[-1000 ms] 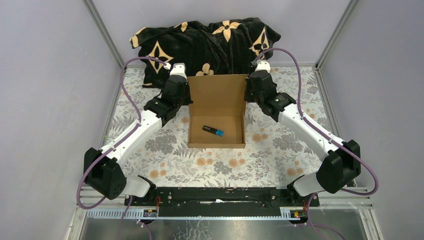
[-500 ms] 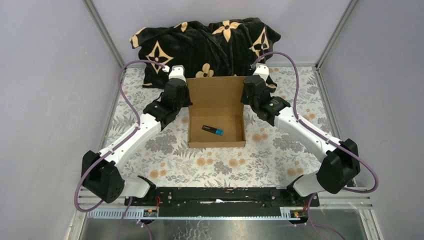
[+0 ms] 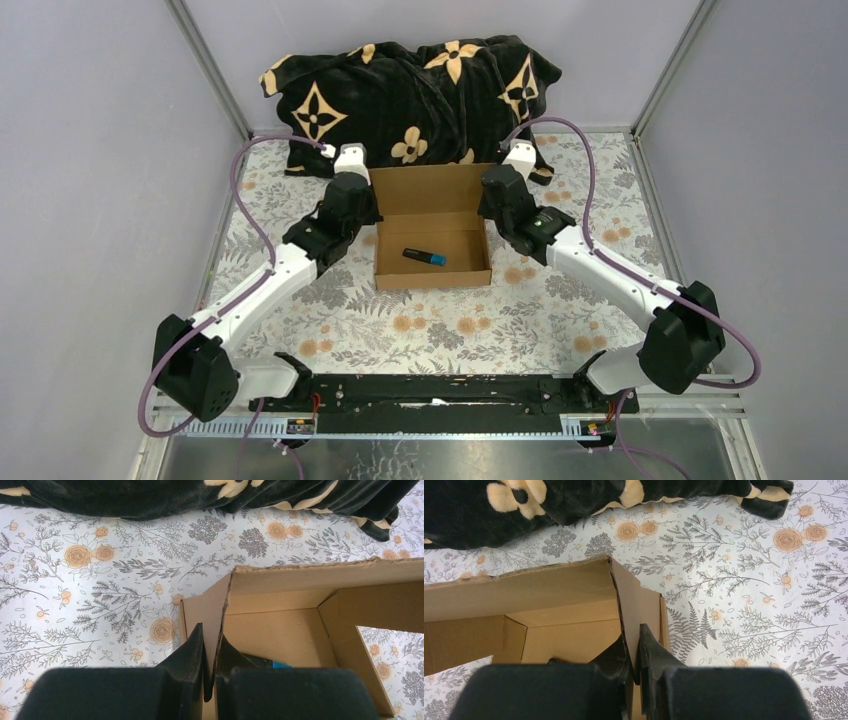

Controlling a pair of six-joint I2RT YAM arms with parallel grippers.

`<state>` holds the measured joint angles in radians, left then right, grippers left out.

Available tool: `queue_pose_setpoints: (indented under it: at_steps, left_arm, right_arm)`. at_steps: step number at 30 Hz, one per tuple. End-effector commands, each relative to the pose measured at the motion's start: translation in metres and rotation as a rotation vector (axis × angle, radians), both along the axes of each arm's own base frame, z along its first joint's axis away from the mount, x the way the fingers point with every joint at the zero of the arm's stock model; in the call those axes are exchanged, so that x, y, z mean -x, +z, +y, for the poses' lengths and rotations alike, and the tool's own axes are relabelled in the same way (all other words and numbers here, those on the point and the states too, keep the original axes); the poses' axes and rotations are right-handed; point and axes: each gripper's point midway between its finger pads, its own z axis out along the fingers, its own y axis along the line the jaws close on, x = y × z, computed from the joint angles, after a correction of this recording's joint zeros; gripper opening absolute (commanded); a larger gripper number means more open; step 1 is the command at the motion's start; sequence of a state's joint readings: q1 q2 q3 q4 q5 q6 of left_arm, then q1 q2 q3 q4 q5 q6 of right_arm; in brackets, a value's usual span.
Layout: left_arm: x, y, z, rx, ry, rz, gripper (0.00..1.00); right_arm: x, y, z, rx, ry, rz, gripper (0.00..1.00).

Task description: Fold the paper box

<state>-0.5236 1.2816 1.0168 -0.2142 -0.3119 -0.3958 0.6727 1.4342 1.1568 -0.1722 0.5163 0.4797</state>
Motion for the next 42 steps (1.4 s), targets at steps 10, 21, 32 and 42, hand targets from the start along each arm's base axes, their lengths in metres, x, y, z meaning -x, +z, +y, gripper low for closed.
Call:
queue_pose_setpoints:
  at_steps: [10,21,32,42]
  left_arm:
    - [0.034,0.007,-0.025,0.13,-0.078,-0.126,0.12]
    - [0.065,-0.028,-0.023,0.147,-0.063,-0.143,0.12]
    - [0.09,-0.054,-0.017,0.173,-0.042,-0.13,0.13]
    - [0.106,-0.093,-0.012,0.184,-0.013,-0.109,0.16]
  right_arm:
    - [0.047,-0.016,0.029,-0.08,0.108,0.002,0.0]
    - [0.077,-0.046,0.022,-0.056,0.108,0.02,0.0]
    - [0.101,-0.061,0.022,-0.033,0.151,0.038,0.0]
    - [0.118,-0.099,0.016,-0.006,0.156,0.08,0.07]
